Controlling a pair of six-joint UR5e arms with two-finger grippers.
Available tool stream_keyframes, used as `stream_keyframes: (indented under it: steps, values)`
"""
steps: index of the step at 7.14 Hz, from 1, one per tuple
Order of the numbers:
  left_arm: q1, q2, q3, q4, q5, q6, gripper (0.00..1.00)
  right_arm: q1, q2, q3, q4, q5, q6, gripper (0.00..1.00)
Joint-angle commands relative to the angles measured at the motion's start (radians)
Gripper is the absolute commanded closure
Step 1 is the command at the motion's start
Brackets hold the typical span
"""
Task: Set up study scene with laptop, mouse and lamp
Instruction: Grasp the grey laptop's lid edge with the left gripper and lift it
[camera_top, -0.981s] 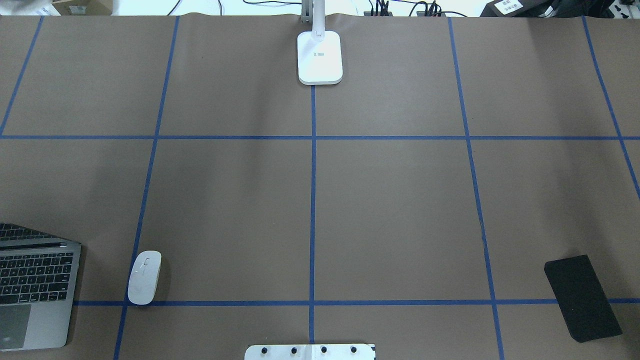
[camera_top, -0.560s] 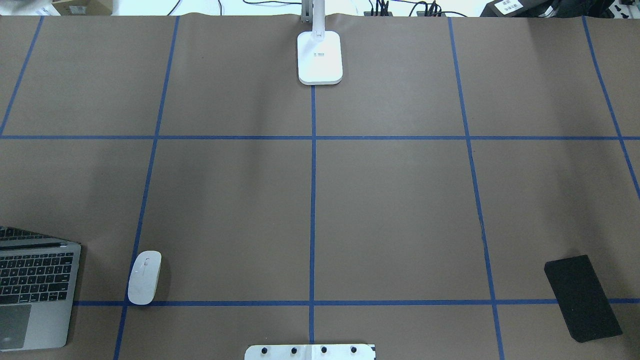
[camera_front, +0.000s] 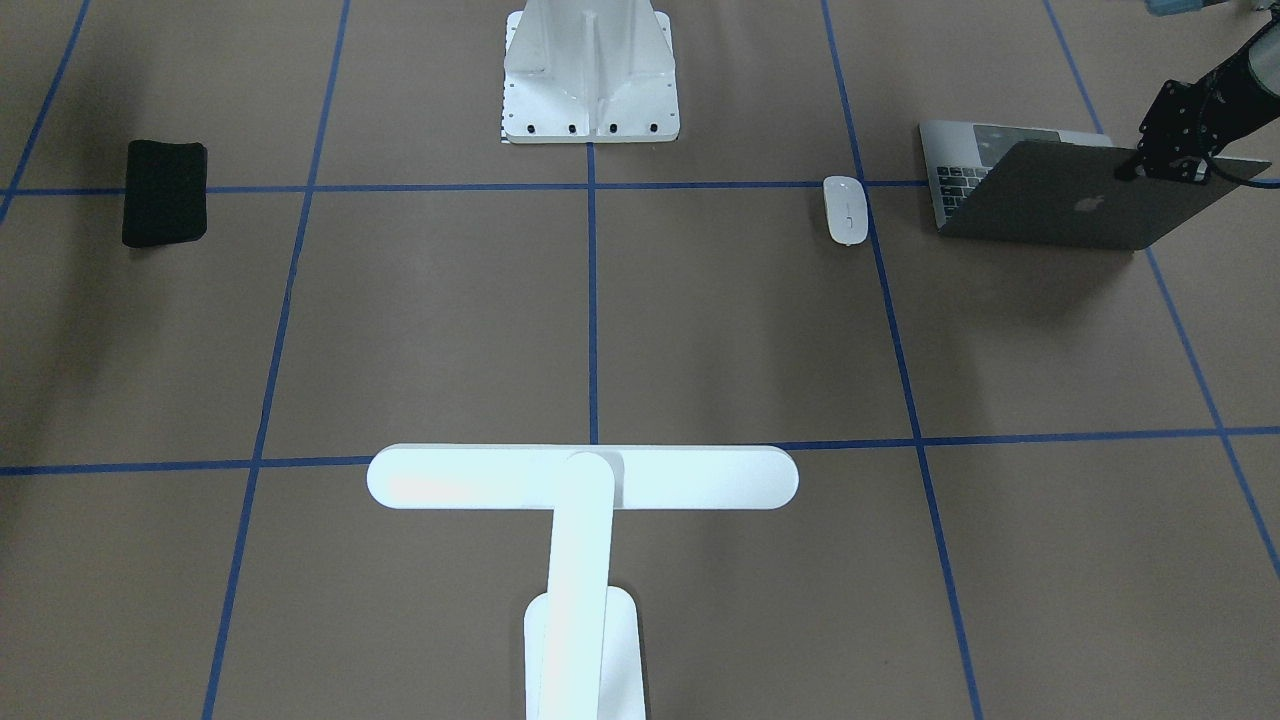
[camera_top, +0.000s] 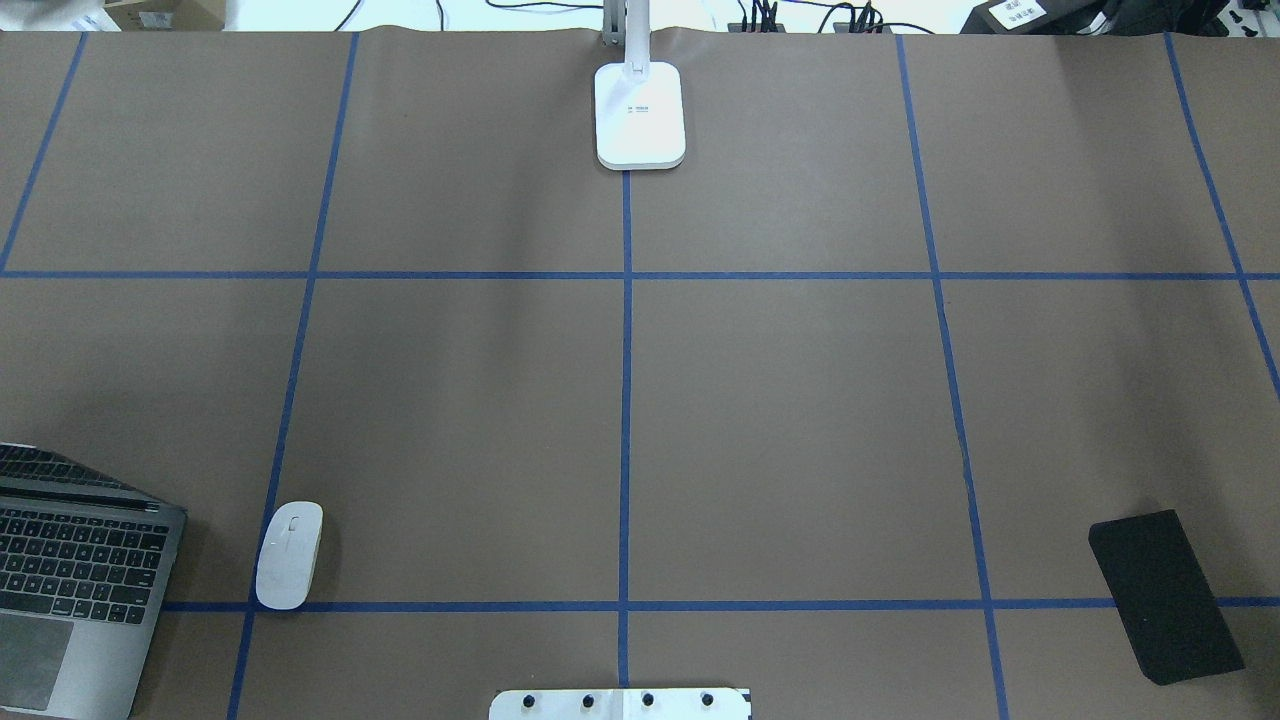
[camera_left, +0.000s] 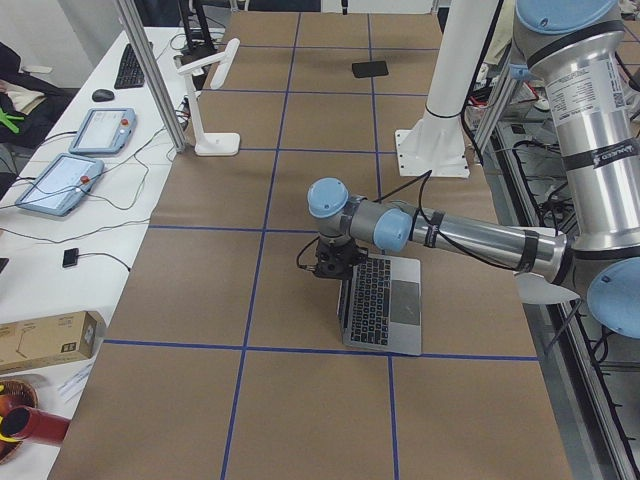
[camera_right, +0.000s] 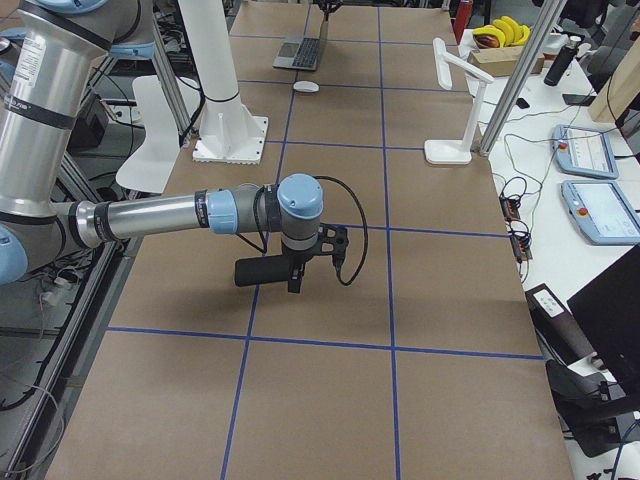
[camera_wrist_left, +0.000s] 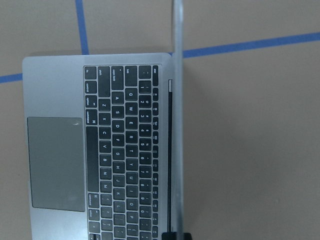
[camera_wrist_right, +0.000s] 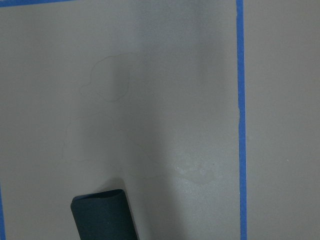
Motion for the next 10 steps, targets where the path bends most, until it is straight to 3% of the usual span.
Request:
stream_keyframes:
  steps: [1,3,6,10]
  values:
    - [-0.001,-0.061,-0.021,0.087,-0.04,0.009,1.0,0.0,0.0,0.002,0.0,-0.002,-0.001,0.0]
    - [0.009,-0.116,-0.041,0.146,-0.04,0.015,1.0,0.0,-0.005,0.0,0.0,-0.002,-0.001,0.01]
    - [0.005,-0.337,-0.084,0.475,-0.039,0.102,1.0,0.0,-0.007,-0.003,-0.002,-0.002,-0.001,0.01]
    - [0.008,-0.561,-0.092,0.699,-0.033,0.116,1.0,0.0,-0.014,-0.006,-0.005,-0.004,-0.001,0.0]
